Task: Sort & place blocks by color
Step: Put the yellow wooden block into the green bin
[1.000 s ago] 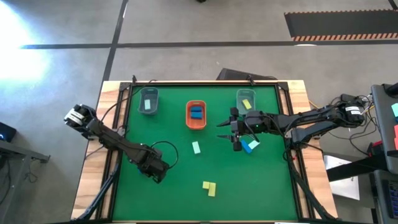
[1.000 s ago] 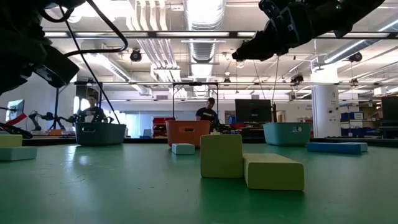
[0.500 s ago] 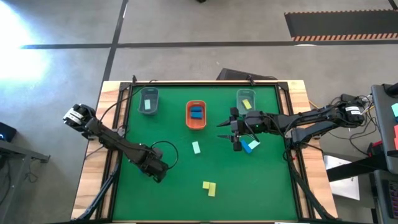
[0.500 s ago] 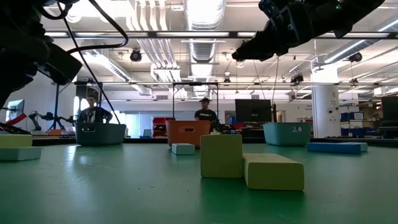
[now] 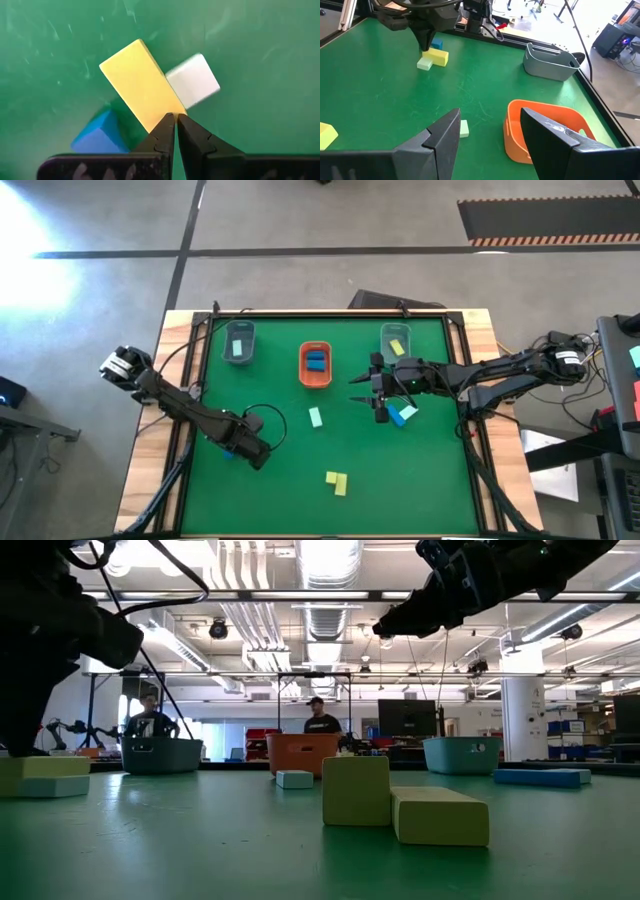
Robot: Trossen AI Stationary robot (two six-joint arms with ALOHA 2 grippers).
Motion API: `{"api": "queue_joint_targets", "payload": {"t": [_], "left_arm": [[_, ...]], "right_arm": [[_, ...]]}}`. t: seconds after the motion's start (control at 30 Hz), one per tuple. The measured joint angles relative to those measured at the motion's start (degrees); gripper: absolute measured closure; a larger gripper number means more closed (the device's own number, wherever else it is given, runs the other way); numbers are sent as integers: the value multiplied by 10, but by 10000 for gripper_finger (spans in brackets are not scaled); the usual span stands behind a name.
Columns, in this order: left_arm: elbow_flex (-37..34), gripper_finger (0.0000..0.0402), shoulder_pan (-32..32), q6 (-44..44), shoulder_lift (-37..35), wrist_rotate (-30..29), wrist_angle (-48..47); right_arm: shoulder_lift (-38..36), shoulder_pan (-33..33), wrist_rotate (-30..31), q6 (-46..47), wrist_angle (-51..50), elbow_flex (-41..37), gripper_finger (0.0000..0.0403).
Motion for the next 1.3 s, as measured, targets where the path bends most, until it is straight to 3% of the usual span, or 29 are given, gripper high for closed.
{"api": "queue_joint_targets", "payload": {"t": [0.17, 0.6, 0.87, 1.03, 1.3], "left_arm": [[1, 396, 1, 0, 0, -53, -1], [15, 396, 0, 34, -27, -25, -9], [13, 390, 12, -17, -28, -29, -24], [10, 348, 27, -31, -28, -33, -24], [7, 235, 43, -31, -27, -37, -25]], "right_arm": [[0, 0, 0, 0, 0, 0, 207], [0, 0, 1, 2, 0, 0, 207], [0, 0, 1, 5, -3, 0, 207], [0, 0, 0, 4, -3, 0, 207], [0, 0, 0, 3, -4, 0, 207]]}}
